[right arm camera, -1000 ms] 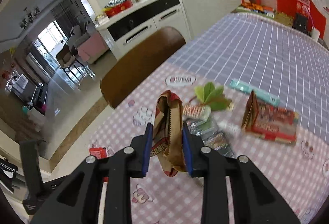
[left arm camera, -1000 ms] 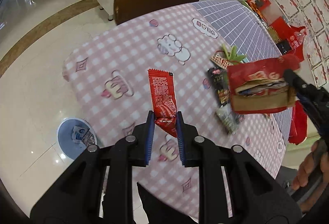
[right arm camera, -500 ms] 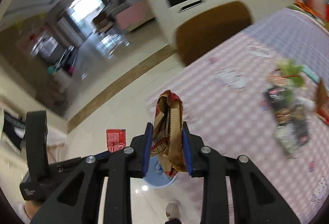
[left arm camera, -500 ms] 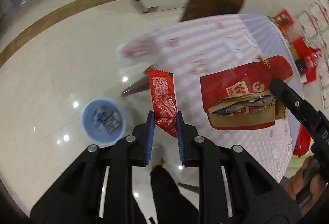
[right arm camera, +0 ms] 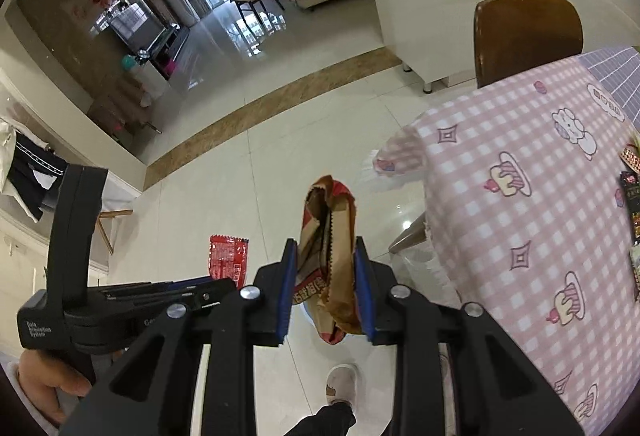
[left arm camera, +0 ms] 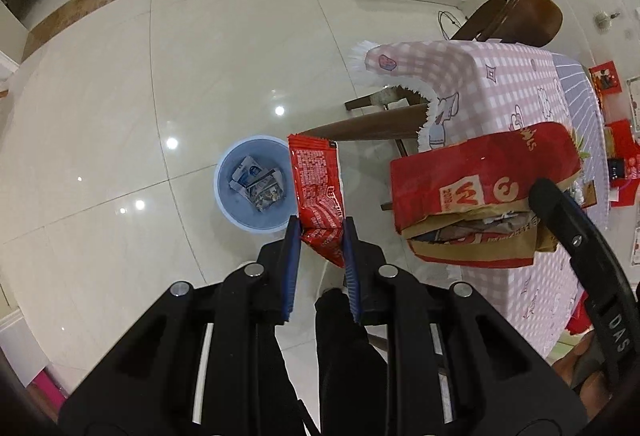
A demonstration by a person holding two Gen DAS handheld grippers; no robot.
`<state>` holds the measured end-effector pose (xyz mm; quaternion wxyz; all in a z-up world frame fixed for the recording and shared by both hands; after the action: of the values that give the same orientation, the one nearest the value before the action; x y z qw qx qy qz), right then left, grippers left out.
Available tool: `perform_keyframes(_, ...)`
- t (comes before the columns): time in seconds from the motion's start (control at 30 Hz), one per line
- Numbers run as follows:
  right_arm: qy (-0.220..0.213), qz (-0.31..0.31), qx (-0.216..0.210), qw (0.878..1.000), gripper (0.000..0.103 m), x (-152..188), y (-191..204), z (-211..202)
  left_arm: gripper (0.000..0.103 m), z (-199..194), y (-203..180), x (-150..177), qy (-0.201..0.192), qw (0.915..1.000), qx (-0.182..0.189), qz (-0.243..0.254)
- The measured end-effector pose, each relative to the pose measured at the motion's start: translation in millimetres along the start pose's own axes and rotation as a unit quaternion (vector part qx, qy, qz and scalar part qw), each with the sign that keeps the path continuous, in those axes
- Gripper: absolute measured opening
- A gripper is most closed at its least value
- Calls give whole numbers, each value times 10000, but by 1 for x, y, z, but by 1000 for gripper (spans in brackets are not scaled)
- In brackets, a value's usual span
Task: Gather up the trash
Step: 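Carry both items over the blue bin and open both tools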
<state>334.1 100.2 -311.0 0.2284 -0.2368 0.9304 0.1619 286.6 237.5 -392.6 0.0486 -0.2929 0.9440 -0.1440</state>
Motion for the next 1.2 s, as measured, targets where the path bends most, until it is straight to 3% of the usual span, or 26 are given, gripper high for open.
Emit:
perform_keyframes(0.07,7,7,35,10000,27,1,3,2,22,0,1,-4,61,10000,55,-43)
perform_keyframes(0.1,14,10,55,10000,27,0,4,2,30,0,3,-6,68,9999,76,-77)
perform_keyframes(0.13,22,12,69,10000,27,0,2,3,58,-1,2,-7,59,9999,64,-103)
perform_keyframes(0.17,29,12,87,10000,27,-1,2,4,67,-3,5,-9,-15,9999,5,-138)
perform_keyframes(0.67,118,-110,68,9998,27,-2,29,12,68,-31,17,-18,-327,9994,0,-83)
perform_keyframes(1.2,239,-335,-94,9991,27,-6,60,33,68,-60,47,-18,-658,9972,-316,-162)
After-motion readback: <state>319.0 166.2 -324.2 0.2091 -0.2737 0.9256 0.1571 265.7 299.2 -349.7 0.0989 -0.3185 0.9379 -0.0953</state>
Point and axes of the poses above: each gripper's, at about its wrist camera, not at the fingertips, and z roughly the way its jaws point, y to its left, x to its underside, the point moved 4 cm from there along z, roughly the way its jaws point, and after that the axes turned 14 degrees about -z, right-handed, at the moved point
